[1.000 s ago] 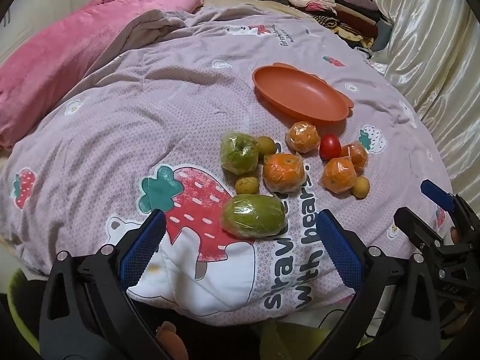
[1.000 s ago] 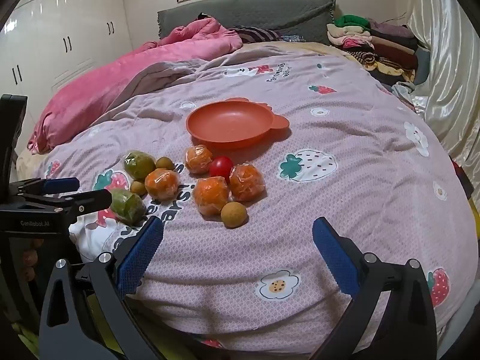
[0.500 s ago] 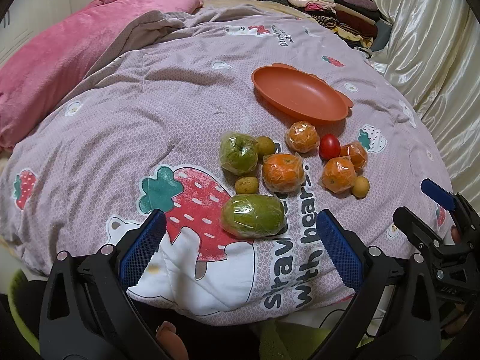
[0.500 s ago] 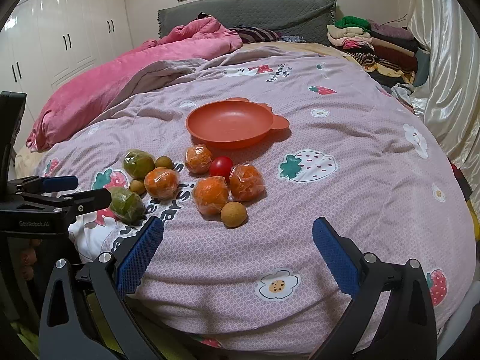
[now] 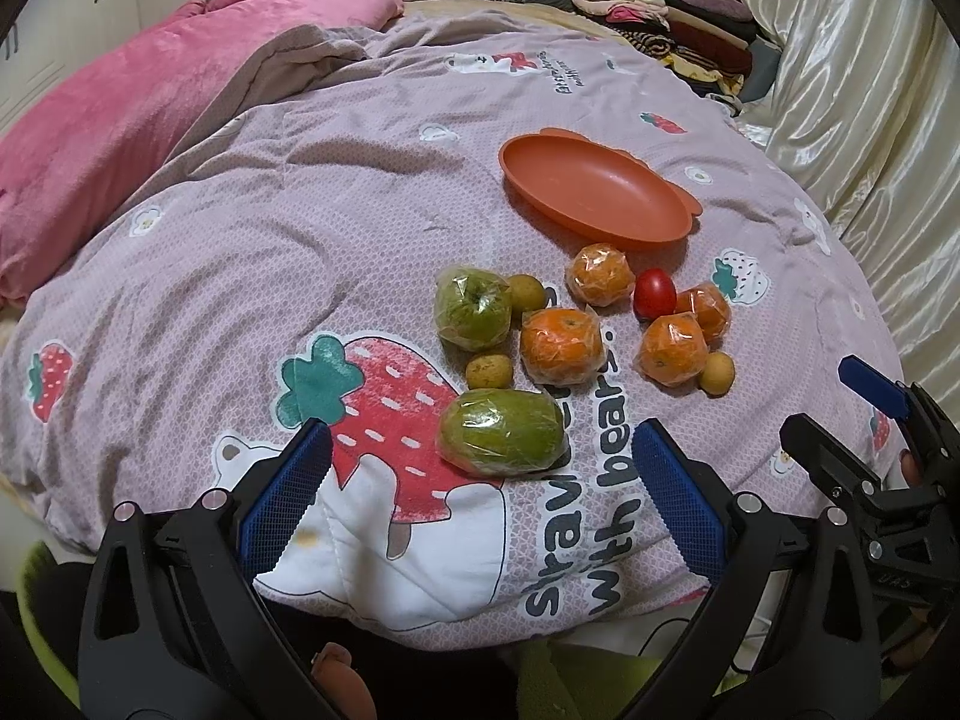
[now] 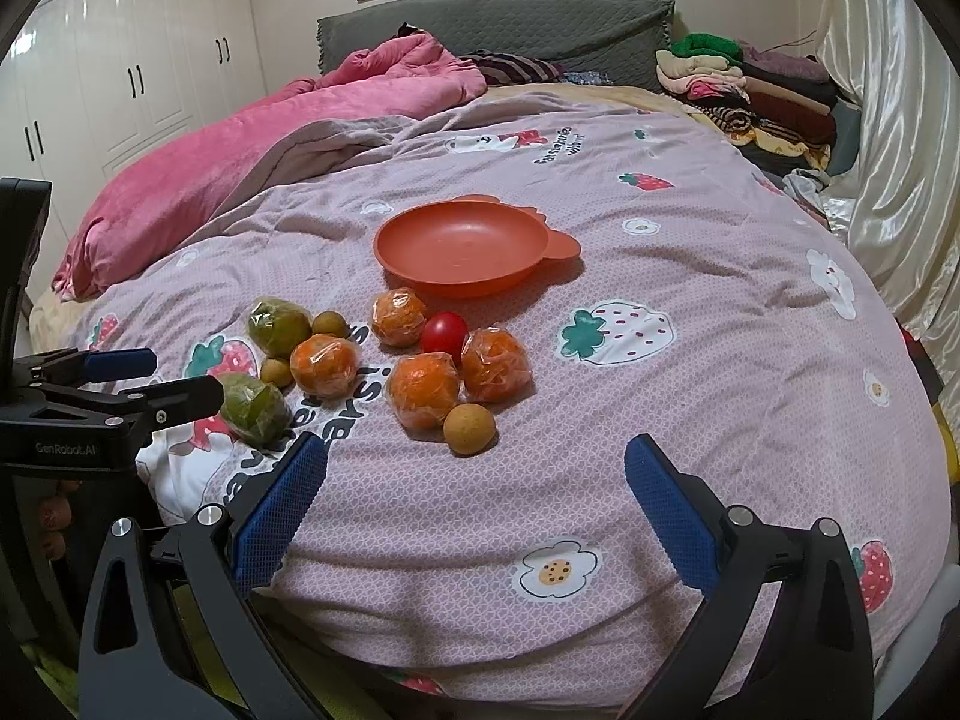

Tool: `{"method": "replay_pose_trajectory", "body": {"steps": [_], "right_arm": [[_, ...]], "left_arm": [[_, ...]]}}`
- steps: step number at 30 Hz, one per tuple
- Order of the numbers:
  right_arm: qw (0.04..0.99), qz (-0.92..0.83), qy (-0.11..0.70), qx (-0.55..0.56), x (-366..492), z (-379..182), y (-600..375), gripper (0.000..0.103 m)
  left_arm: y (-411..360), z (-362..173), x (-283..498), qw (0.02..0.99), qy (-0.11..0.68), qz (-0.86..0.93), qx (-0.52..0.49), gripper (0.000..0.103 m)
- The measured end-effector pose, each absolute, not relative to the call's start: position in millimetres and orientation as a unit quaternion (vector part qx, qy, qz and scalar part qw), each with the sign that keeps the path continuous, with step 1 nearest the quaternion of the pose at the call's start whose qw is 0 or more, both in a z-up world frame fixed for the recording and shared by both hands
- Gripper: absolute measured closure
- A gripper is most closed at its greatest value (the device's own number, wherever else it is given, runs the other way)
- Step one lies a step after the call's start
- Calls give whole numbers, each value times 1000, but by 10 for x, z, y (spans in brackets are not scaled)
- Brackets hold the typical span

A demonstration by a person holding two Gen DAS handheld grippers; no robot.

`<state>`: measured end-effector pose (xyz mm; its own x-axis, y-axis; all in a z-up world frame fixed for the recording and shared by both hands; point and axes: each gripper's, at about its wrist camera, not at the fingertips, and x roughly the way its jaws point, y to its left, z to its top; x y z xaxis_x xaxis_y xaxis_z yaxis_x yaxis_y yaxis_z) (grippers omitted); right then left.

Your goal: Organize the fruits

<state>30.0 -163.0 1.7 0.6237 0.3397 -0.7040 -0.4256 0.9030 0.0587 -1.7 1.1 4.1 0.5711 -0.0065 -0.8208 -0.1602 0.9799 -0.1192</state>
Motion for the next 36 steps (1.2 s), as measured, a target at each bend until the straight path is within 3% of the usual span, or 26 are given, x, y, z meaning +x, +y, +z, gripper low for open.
{"method": "replay_pose_trajectory", "body": {"steps": [36], "right_arm": [[899, 210, 379, -60, 304, 24, -1626, 4]], "left_arm": [[-65, 18, 0, 880, 467, 36, -86, 9]]}}
